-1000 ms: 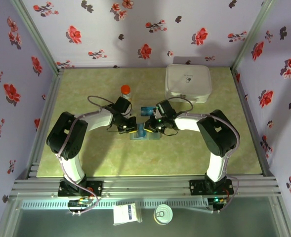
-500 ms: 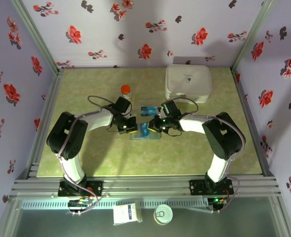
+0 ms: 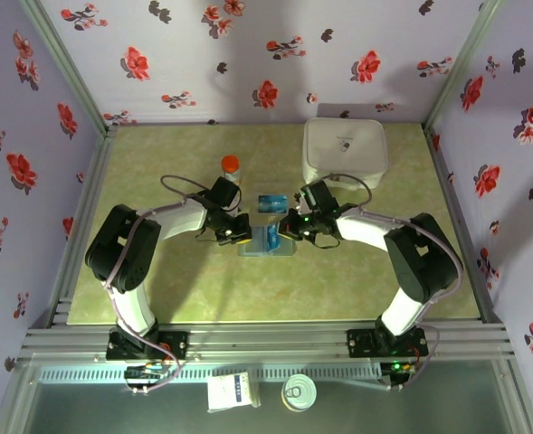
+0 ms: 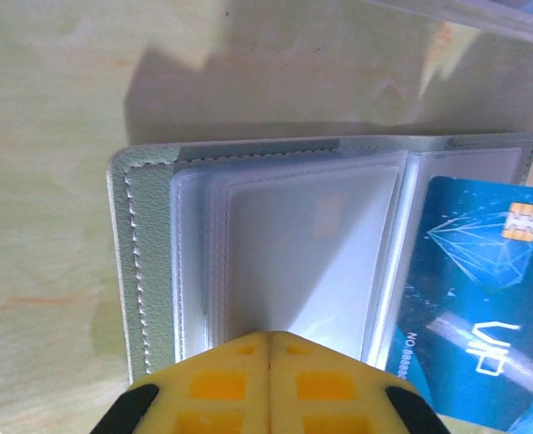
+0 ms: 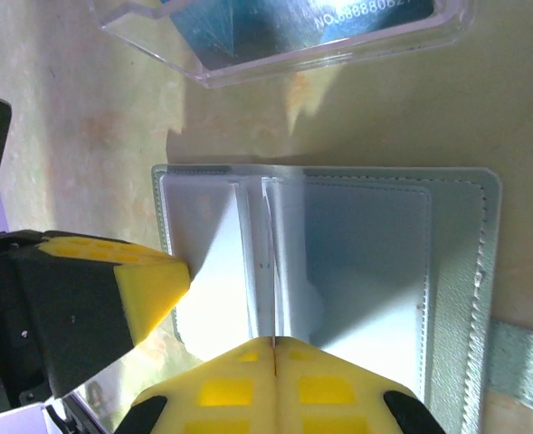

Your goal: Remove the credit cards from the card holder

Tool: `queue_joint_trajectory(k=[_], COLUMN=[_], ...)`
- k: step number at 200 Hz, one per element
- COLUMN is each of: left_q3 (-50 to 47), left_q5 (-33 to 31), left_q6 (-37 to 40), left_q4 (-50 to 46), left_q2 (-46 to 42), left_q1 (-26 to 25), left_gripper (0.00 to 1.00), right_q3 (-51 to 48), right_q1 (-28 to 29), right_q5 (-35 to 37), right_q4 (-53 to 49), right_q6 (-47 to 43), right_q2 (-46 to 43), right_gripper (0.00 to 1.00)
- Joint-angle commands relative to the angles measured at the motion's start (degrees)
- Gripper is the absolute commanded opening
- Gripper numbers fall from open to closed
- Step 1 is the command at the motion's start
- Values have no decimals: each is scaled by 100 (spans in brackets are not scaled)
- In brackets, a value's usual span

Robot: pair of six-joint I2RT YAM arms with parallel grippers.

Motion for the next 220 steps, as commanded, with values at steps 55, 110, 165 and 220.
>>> queue_joint_trajectory(k=[55,110,165,220], left_q3=[48,-317,-594,-727], left_q5=[25,-282,-458,-596], left_q6=[58,144,270,336], left_q4=[-120,-294,-506,-620], left_q2=[-569,-1078,-1382,-1554], left_q1=[126,374,505,635], left_gripper=[22,28,32,32], right_q3=[1367,2549,3718,5458], right_q1=[-17,25,238,216], right_q5=[752,1243,1893,1800], right_q4=[-2216,-3592,-4415,-5323], right_q6=[-2912,-6463,-8999,-9686], right_q2=[-190,157,751,1928], right_gripper=[0,0,0,0])
